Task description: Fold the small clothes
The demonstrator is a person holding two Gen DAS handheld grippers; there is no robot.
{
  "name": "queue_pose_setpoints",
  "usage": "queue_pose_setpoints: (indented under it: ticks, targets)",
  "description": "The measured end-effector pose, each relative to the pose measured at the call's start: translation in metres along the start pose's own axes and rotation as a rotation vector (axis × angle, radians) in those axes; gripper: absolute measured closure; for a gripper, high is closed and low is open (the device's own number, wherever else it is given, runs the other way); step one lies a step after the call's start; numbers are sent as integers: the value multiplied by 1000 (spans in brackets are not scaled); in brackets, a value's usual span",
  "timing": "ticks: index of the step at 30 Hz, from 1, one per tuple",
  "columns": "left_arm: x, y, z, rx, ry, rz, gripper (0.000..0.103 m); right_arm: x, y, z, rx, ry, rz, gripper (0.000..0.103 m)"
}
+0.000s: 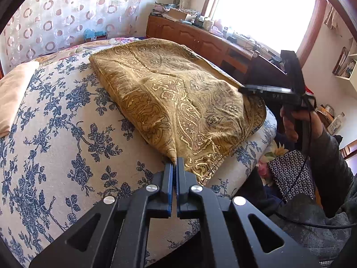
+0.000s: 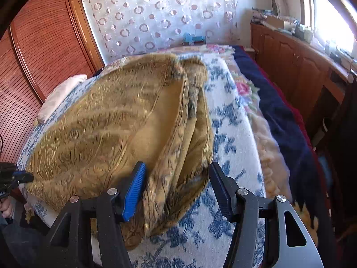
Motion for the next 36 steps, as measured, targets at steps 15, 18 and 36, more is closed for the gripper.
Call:
queue_pose_setpoints:
  ticks: [15, 18, 36]
  targets:
    - [0, 8, 4, 12, -15, 21, 100, 175, 120, 19, 45, -65, 74, 59]
    - [-2, 9, 4, 9, -13, 24, 100, 182, 138, 20, 63, -54, 107, 66]
    - [-2, 17, 11, 14, -35, 36, 68, 191, 103, 14, -153, -128, 51, 76]
Point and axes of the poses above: each gripper's, at about its wrist camera, not at the fingertips, and y roughly the way its jaws point, z to its left, x to its top, the point moved 6 cm from there along y, roughly the way its jaws point, and after that the axes turned 6 degrees about z, right-handed, at the moved point
